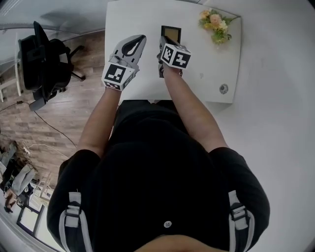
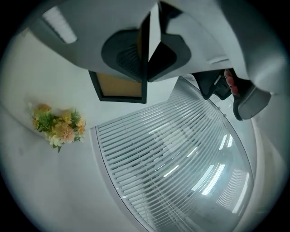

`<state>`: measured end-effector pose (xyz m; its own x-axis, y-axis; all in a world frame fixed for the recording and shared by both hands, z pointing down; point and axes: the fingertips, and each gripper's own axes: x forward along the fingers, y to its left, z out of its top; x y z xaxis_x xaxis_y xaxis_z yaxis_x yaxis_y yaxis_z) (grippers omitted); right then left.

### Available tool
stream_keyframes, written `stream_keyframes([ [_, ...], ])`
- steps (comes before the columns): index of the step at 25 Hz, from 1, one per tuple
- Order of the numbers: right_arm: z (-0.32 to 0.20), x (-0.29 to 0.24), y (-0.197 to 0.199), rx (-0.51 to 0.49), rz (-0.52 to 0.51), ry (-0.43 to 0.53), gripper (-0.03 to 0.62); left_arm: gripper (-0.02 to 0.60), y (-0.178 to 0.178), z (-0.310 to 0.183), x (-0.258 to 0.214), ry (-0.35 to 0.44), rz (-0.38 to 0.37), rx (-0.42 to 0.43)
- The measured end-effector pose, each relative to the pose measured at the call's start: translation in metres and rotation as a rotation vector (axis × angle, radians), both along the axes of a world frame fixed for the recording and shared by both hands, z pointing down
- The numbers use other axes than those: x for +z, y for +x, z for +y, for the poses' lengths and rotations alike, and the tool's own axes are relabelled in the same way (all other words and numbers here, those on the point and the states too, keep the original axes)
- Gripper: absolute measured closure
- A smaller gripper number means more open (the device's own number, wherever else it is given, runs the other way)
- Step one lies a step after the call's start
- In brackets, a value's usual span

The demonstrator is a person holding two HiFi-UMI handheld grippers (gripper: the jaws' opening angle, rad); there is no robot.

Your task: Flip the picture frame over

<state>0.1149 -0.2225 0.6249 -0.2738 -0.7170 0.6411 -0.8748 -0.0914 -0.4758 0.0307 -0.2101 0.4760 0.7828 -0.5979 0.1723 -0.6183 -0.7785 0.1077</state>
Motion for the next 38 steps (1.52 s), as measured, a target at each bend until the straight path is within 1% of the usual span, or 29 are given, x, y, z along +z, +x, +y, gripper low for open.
stream_keyframes([
  [10, 0.02, -0.008, -0.005, -0.056, -0.231, 0.015, 0.543, 0.577, 0.015, 0.013, 0.003, 0.002, -0.004, -0.016],
  [18, 0.021, -0.016, -0.014, -0.067, -0.535, 0.039, 0.543, 0.577, 0.016, 0.011, 0.011, -0.015, -0.006, -0.03],
  [25, 0.021, -0.015, -0.002, 0.001, -0.778, 0.05, 0.545, 0.577, 0.02, 0.011, 0.019, -0.038, 0.001, -0.033],
  [30, 0.021, -0.009, 0.009, 0.043, -0.9, 0.064, 0.545, 0.577, 0.027, 0.011, 0.025, -0.041, -0.003, -0.026],
  [34, 0.021, -0.005, 0.013, 0.032, -0.954, 0.083, 0.545, 0.577, 0.032, 0.012, 0.03, -0.05, 0.003, -0.025],
  [38, 0.023, -0.002, 0.011, 0.019, -1.037, 0.061, 0.545, 0.577, 0.035, 0.012, 0.035, -0.059, 0.007, -0.027],
])
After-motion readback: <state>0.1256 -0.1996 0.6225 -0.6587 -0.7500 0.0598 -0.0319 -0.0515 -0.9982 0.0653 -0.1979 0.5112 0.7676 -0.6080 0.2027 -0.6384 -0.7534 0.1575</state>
